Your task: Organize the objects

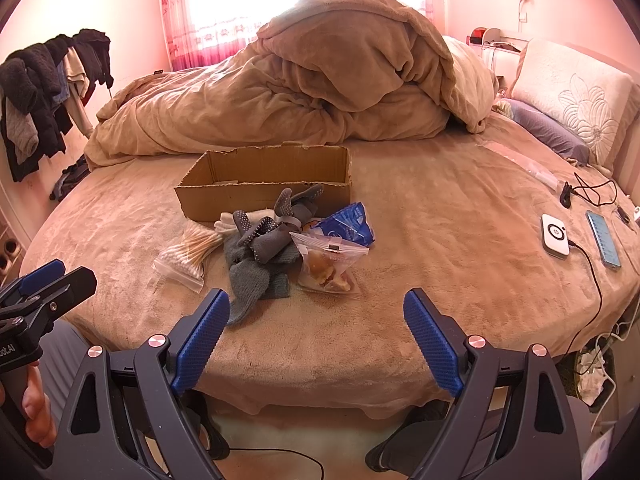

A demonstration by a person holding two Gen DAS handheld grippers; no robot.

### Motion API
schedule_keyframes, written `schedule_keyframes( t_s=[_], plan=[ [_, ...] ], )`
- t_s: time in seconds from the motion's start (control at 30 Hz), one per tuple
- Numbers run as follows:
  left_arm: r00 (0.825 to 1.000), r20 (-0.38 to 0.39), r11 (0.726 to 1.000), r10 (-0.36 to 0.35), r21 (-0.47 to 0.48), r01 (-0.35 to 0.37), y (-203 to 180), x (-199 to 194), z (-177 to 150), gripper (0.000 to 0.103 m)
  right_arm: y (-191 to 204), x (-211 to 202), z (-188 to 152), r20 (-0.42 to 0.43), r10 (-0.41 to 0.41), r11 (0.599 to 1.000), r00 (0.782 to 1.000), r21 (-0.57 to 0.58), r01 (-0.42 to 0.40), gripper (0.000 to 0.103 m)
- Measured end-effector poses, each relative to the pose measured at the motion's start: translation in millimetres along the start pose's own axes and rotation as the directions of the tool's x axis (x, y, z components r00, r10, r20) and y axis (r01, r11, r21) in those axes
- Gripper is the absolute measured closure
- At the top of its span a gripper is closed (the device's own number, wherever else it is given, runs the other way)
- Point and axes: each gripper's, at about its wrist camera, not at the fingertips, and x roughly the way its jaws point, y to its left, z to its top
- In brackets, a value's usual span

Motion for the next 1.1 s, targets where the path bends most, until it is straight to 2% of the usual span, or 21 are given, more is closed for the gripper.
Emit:
schedule_keyframes(
  t_s=[0.37,0.57,1.1],
  plan=[
    [1.000,-0.014,1.000,0.004,0.009,-0.004,0.5,15.4,2.4,0.001,-3.4,10.4,-3.6,-0.010,-0.004,1.000,1.000,0.001,0.004,0.012],
    [0.999,-0.032,0.999,0.017,0.034,-0.016,5.2,39.4,9.9,0.001,-8.3,27.3,4.3,-0.025,-0.021,1.000,0.999,-0.006,0.021,0.012],
    [0.990,-0.137,0.993,0.043,0.112,-0.027,20.9,150.5,19.3,0.001,-14.3,101.1,9.1,-0.108,-0.048,0.998,0.993,-0.033,0.044,0.012]
  ],
)
